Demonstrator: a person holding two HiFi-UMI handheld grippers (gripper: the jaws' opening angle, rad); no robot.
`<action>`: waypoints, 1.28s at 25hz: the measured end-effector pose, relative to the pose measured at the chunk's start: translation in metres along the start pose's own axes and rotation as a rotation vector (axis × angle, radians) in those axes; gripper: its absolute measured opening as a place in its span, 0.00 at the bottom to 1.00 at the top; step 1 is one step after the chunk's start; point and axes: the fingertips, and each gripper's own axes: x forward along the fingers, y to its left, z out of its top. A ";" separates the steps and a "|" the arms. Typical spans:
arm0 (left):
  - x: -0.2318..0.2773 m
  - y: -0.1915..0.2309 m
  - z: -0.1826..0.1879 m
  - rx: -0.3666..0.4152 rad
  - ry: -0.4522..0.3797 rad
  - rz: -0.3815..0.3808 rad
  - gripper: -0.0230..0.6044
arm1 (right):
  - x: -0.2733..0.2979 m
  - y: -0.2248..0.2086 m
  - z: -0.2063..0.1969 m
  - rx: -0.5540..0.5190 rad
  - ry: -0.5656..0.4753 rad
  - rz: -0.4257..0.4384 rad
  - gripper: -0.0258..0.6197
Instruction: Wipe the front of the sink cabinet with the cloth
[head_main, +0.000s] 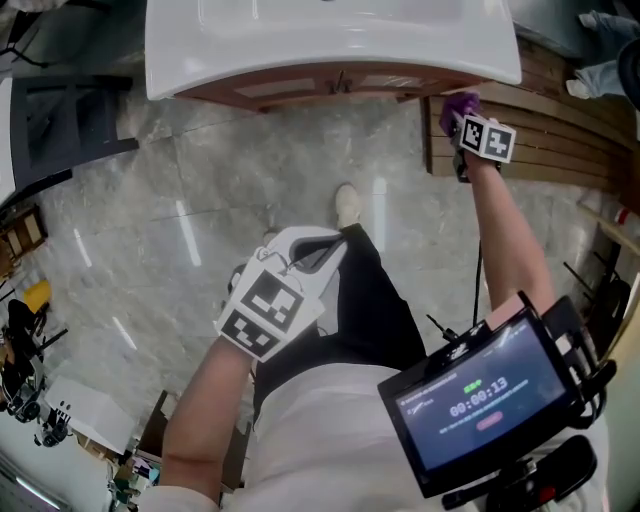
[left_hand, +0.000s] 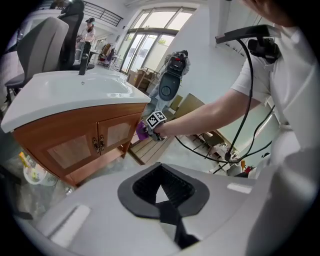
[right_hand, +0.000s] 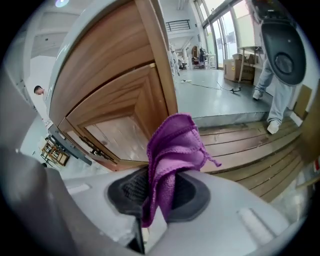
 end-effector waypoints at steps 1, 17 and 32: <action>0.001 0.002 0.000 -0.007 -0.003 0.004 0.05 | 0.005 0.003 0.000 -0.005 0.004 0.008 0.17; -0.022 0.021 -0.017 -0.054 -0.039 0.034 0.05 | 0.043 0.097 0.009 -0.050 0.026 0.127 0.17; -0.060 0.028 -0.056 -0.098 -0.065 0.072 0.05 | 0.067 0.205 0.002 -0.118 0.067 0.231 0.17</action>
